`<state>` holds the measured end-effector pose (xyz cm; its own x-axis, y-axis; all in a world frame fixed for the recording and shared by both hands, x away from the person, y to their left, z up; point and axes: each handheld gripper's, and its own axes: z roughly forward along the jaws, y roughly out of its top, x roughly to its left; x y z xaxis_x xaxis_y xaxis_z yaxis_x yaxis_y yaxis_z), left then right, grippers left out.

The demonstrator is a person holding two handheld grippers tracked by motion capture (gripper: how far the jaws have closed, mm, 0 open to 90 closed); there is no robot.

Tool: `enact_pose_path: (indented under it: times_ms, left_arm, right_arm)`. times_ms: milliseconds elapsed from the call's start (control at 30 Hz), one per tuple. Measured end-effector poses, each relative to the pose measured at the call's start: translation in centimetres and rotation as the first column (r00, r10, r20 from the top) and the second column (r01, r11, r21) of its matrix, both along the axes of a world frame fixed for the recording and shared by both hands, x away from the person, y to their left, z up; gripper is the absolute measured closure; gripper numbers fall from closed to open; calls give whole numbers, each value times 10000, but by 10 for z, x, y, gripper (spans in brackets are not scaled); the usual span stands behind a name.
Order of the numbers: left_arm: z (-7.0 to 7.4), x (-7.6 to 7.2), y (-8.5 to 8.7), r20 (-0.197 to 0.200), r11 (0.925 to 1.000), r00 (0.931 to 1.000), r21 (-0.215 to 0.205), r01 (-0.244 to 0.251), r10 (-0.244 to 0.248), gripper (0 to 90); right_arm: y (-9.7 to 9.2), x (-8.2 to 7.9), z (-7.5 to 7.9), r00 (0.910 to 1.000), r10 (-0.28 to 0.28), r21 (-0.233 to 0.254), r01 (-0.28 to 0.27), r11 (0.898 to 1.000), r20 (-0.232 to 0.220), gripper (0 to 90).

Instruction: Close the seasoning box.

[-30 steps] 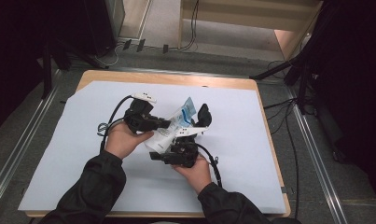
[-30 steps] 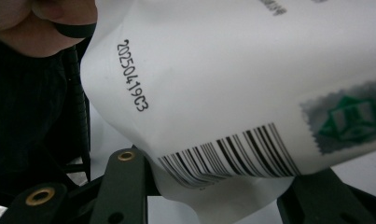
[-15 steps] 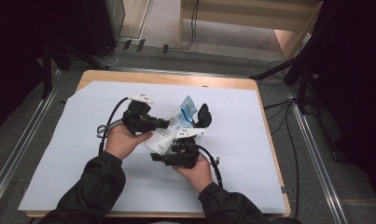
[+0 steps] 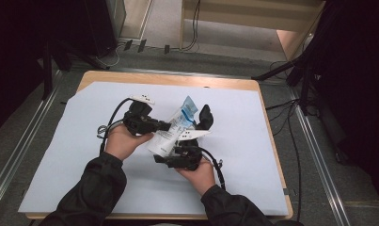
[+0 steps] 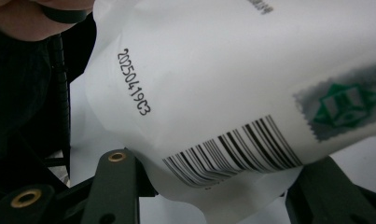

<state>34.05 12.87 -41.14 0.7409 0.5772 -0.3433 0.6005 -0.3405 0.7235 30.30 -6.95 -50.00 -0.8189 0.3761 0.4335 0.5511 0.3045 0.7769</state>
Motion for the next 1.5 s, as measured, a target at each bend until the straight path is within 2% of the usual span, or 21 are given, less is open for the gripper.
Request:
enact_pose_path:
  times_ms: [333, 433, 600, 700, 833, 967, 1067, 1233, 1367, 1500]
  left_arm:
    - [-1, 1, -1, 4, 10000, 10000, 6, 69, -69, 900]
    - [-2, 1, -1, -208, 9999, 9996, 37, 165, -164, 900]
    - [-3, 4, 1, -553, 9997, 9983, -182, 157, -167, 865]
    - [-4, 6, 1, -565, 9997, 9983, -180, 158, -168, 863]
    - [-2, 5, 1, -371, 9998, 9992, -88, 177, -180, 900]
    - [0, 3, 1, -263, 9996, 9993, -27, 268, -269, 900]
    - [3, 2, 2, -159, 9993, 9993, -193, 324, -327, 900]
    - [5, 1, 2, -93, 9992, 9994, -229, 317, -319, 900]
    - [4, 1, 0, -112, 9992, 9994, -252, 313, -316, 900]
    - [5, 2, 1, -156, 9978, 9992, -567, 351, -361, 900]
  right_arm:
    - [-7, -4, -2, 10000, -74, -175, 75, 9998, 27, 541]
    - [-8, -4, -4, 9999, -129, -241, 130, 9996, 10, 557]
    - [-7, -5, -9, 9998, -209, -387, 207, 9990, -43, 579]
    - [-6, -5, -13, 9998, -208, -519, 206, 9984, -37, 585]
    - [-5, -5, -16, 9997, -242, -506, 238, 9984, -57, 598]
    - [-5, -6, -16, 9998, -211, -566, 210, 9982, -20, 601]
    - [-6, -7, -15, 9998, -218, -542, 219, 9983, 19, 598]
    - [-10, -9, -12, 9996, -279, -607, 280, 9978, 31, 578]
    - [-14, -14, -7, 9988, -97, -1134, 151, 9934, 485, 568]
    - [-21, -16, -4, 9981, -134, -1183, 206, 9928, 608, 562]
